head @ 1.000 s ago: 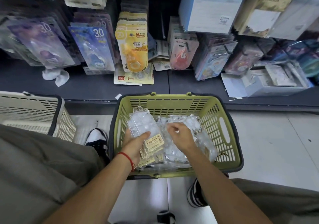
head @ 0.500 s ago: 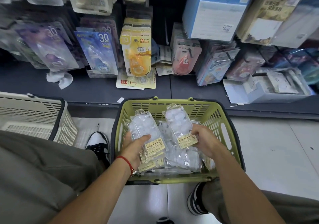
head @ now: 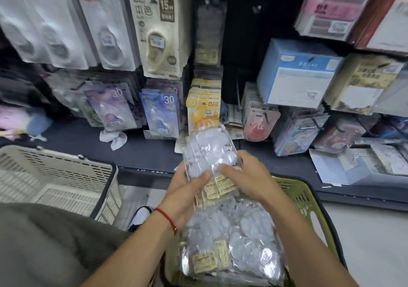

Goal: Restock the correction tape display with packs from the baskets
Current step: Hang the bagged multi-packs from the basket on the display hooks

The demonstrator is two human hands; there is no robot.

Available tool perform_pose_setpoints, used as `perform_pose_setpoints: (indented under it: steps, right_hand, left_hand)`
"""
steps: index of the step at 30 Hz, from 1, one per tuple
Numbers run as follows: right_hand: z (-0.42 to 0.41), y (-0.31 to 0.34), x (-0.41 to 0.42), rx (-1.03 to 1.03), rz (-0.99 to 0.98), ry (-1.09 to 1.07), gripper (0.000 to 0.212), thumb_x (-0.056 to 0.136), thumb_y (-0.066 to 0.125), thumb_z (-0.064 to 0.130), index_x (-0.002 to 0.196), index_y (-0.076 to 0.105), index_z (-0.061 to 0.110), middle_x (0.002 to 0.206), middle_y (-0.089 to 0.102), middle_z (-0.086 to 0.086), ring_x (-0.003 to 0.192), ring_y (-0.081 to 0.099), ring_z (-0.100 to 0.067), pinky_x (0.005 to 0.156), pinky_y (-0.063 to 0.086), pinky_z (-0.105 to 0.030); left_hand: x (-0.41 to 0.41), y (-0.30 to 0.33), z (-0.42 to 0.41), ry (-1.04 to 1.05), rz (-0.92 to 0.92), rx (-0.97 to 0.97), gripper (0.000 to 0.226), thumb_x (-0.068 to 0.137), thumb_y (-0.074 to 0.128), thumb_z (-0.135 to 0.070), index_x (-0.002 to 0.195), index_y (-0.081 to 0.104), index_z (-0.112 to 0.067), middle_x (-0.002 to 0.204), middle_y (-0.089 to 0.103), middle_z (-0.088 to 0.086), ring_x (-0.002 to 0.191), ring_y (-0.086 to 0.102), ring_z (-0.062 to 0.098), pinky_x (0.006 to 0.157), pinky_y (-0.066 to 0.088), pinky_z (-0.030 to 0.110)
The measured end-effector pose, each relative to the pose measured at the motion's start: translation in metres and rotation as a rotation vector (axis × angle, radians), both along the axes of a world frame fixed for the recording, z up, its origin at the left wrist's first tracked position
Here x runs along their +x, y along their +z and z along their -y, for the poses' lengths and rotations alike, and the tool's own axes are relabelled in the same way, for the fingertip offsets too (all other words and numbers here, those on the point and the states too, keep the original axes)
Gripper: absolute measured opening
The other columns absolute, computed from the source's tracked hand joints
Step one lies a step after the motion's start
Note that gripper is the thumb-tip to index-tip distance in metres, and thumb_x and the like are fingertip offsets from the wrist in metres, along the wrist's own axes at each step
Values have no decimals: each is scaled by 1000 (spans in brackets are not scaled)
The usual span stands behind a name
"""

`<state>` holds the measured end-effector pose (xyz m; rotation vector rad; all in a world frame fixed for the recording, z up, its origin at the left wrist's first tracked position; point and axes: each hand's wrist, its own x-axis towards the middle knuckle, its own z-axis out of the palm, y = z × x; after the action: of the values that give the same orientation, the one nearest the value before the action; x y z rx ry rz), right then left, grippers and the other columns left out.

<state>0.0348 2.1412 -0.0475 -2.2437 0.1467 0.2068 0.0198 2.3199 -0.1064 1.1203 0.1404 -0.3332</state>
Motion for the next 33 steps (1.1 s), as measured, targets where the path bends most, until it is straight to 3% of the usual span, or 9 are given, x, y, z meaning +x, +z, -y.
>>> perform_pose_setpoints:
  steps: [3,6,9,16,19,22,27,30,33]
  right_hand:
    - [-9,39,17,109,37,49,42,79,78,60,102,74,24,100,77,6,95,72,-19,89,58,-44]
    - [-15,73,36,191,117,30,47,70,81,64,100,72,28,96,79,9,91,75,-12,90,62,-46]
    - [-23,102,56,191,274,19,43,68,77,62,97,62,34,95,78,13,87,75,-6,84,63,-46]
    - [-27,153,91,272,428,-28,29,85,58,50,98,56,24,104,73,-14,99,72,-37,88,57,-65]
    - [-27,158,98,277,397,-16,27,84,56,51,100,59,30,103,75,-8,97,74,-30,89,58,-62]
    - [-27,150,103,327,366,-22,25,86,59,50,101,62,30,99,77,-6,92,76,-29,85,61,-61]
    - [-25,139,108,365,380,-19,26,97,62,52,114,62,32,97,81,6,85,78,-13,72,65,-41]
    - [-19,136,109,49,426,-31,47,99,63,49,140,50,28,128,65,13,112,64,-7,91,55,-33]
    - [-20,134,100,-10,504,66,42,97,64,47,135,54,35,127,61,18,108,60,3,98,52,-31]
  left_hand:
    - [22,38,-13,-26,131,7,57,88,76,-14,140,54,-25,129,75,7,118,73,25,93,62,43]
    - [49,79,-26,-60,166,-47,49,88,72,-18,126,50,-38,112,81,-5,104,78,16,74,65,34]
    - [73,116,-37,-145,224,-22,46,94,68,-26,134,48,-37,131,74,9,116,72,39,84,62,63]
    - [112,167,-78,-15,373,117,74,87,81,-41,149,40,-43,134,71,12,121,71,37,98,56,65]
    - [114,166,-97,98,426,202,94,73,89,-55,152,39,-48,143,65,5,132,63,24,115,43,61]
    - [114,166,-108,133,449,197,92,72,89,-57,150,42,-47,149,61,9,138,57,33,115,40,67]
    - [111,170,-108,184,463,126,55,89,81,-41,137,53,-36,131,72,13,117,72,39,88,61,59]
    - [109,174,-104,179,456,89,48,89,75,-34,133,54,-34,129,72,14,111,74,41,82,62,61]
    - [107,170,-95,95,447,79,54,89,75,-26,136,52,-35,131,73,11,115,73,39,84,63,58]
